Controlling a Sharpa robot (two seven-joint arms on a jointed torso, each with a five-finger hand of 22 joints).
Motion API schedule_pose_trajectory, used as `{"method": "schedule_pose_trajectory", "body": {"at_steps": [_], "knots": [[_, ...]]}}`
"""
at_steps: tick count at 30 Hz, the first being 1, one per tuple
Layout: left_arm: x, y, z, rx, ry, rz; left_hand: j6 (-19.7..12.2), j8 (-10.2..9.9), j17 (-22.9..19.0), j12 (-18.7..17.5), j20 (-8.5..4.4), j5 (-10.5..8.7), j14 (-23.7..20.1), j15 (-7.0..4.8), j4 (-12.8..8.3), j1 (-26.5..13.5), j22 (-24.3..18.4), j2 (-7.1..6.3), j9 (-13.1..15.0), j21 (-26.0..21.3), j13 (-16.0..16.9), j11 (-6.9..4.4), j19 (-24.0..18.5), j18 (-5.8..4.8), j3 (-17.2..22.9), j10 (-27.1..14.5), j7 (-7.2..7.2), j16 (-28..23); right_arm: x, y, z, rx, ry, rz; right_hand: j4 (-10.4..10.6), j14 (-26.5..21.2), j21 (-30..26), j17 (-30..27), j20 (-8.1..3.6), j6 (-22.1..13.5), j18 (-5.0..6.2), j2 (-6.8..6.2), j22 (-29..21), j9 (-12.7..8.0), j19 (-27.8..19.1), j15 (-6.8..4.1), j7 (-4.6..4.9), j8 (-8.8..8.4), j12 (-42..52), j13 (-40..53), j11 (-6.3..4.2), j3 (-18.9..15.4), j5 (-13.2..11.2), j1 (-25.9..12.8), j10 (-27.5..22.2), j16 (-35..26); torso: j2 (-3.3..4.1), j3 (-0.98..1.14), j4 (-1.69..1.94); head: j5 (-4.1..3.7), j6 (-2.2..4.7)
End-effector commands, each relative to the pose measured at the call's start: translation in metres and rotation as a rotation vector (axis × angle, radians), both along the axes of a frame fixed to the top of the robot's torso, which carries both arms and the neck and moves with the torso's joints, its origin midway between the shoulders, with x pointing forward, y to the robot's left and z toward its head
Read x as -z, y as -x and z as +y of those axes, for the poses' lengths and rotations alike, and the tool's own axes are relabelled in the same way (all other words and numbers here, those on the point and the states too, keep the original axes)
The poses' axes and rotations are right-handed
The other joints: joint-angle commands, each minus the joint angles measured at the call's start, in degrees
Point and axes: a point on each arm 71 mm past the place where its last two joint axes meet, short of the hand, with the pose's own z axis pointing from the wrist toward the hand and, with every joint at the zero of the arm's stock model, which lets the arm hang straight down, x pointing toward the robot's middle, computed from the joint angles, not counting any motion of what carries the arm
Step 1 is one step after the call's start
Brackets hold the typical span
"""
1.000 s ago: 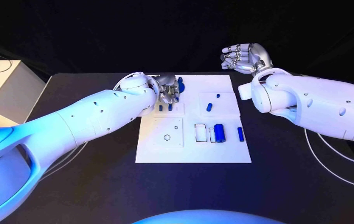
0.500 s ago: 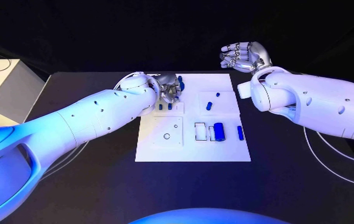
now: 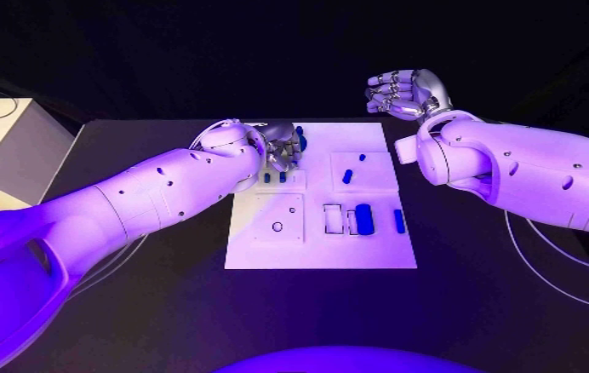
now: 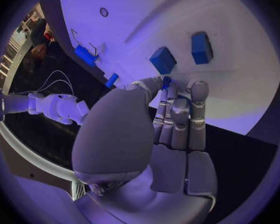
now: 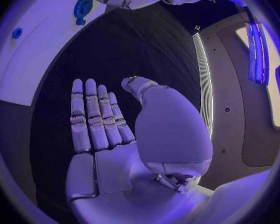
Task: Assemble the parts on the task board
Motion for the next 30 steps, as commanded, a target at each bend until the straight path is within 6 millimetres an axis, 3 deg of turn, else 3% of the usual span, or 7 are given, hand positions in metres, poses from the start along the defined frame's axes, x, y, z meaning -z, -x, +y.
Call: {"method": "schedule_pose_trajectory", "body": {"at_steps": [1, 18, 30], "knots": [[0.0061, 0.0022, -0.0016, 0.012, -0.034, 0.031, 0.8, 0.4, -0.1, -0.3, -0.07, -0.13, -0.1, -0.16, -0.4, 0.4, 0.0, 0.34, 0.1, 0.2, 0.2, -0.02, 0.0, -0.52, 0.3, 0.4, -0.08, 0.2, -0.0007, 0.0004, 0.0021, -0.023, 0.001, -0.009, -0.3, 0.4, 0.0, 0.0, 0.05, 0.2, 0.41, 0.29, 0.0, -0.1, -0.1, 0.06, 1.93, -0.23, -0.3, 0.0, 0.15, 0.0, 0.2, 0.1, 0.2, -0.3, 0.08, -0.03, 0.0, -0.11, -0.07], [0.005, 0.0019, -0.0041, 0.027, 0.018, -0.001, 4.3, 0.8, 2.3, 0.4, -0.63, -0.27, 2.0, -0.98, -3.5, 1.8, 3.7, 2.16, 1.1, 3.3, 1.2, -0.92, 2.1, -1.11, 2.2, 3.4, -0.64, 1.6, -0.0005, 0.0004, 0.0027, -0.028, 0.0, -0.006, -0.4, 0.5, 0.0, -0.1, 0.05, 0.3, 0.41, 0.32, -0.1, -0.1, -0.1, 0.05, 1.91, -0.23, -0.3, -0.2, 0.14, 0.0, 0.2, 0.0, 0.3, -0.3, 0.01, 0.04, -0.06, -0.26, -0.19], [0.0036, 0.0007, -0.0026, 0.026, 0.05, -0.041, 5.1, 0.5, 4.0, 0.0, -0.95, -0.15, 3.4, -1.25, -4.7, 2.0, 5.4, 2.32, 1.3, 4.7, 1.4, -1.09, 3.2, -1.45, 2.9, 4.3, -0.69, 2.1, -0.0005, 0.0005, 0.0031, -0.029, 0.0, -0.005, -0.4, 0.5, 0.0, -0.1, 0.05, 0.3, 0.41, 0.32, -0.1, -0.1, -0.1, 0.05, 1.91, -0.23, -0.3, -0.2, 0.14, 0.0, 0.2, 0.0, 0.3, -0.3, -0.07, 0.0, 0.04, -0.36, -0.11]]}}
